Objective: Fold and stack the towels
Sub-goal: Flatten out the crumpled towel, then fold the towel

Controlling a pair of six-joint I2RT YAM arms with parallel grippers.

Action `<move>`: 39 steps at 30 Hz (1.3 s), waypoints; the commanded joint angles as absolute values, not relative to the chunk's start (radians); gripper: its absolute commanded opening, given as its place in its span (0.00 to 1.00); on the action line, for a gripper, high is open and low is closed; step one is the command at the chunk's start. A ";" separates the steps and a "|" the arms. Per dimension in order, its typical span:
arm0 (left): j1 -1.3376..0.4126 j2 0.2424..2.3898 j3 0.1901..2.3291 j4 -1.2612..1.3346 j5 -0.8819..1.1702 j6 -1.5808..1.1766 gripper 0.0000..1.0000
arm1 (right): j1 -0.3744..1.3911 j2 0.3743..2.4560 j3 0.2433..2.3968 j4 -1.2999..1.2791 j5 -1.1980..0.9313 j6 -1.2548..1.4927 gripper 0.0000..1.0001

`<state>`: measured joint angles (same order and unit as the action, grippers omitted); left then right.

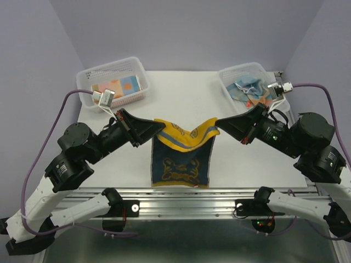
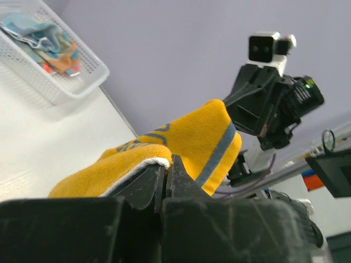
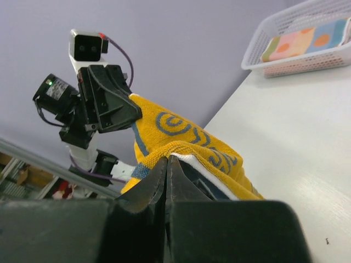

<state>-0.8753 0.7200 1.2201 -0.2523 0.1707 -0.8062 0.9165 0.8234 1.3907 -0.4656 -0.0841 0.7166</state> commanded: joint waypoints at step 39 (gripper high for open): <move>-0.291 2.049 1.763 -0.176 0.164 -0.498 0.00 | 0.298 1.914 1.588 -0.110 -0.101 0.497 0.01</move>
